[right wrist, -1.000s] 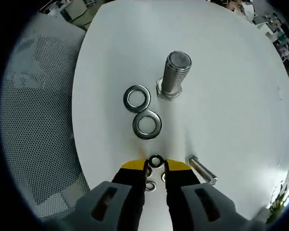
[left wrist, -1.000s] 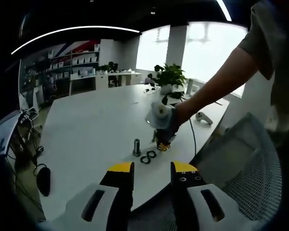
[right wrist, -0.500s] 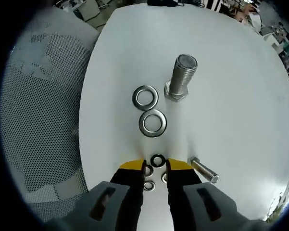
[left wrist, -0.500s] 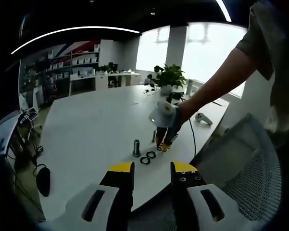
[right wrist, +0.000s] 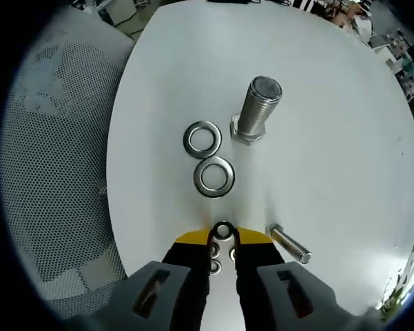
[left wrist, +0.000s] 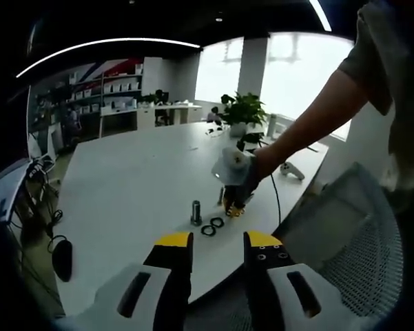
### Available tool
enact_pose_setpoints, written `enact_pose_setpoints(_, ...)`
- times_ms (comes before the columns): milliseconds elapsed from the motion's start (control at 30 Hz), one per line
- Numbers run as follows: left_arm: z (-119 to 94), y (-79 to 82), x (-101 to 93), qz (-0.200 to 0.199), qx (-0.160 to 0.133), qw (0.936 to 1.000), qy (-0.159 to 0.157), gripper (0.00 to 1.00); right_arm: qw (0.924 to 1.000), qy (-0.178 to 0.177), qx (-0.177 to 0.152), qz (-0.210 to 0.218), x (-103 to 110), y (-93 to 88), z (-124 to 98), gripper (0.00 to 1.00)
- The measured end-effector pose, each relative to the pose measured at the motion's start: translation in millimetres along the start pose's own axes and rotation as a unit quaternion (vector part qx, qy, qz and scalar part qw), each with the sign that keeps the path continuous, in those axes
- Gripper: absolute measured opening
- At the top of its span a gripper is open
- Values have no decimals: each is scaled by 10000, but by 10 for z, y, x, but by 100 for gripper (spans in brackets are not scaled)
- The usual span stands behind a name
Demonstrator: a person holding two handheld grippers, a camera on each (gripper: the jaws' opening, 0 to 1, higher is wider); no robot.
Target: Place the washer onto the threaded stud by aligning its center hole with the stud, sliding it down to the base, and recovering from edge contact or off-axis alignment until the washer reaches the visible bottom stop.
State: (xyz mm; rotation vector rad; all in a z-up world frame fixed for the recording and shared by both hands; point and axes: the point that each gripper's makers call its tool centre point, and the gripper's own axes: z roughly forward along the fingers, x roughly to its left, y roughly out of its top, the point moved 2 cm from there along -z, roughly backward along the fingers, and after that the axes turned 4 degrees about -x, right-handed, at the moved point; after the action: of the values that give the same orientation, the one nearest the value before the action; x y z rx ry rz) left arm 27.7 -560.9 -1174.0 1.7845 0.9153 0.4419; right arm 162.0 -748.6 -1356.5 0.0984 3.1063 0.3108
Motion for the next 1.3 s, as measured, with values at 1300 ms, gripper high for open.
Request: enact_pose_setpoints(1300, 2, 12, -23, 28, -23, 10000, -67, 27, 9900, -512, -1066, 770, -341, 106, -672, 13)
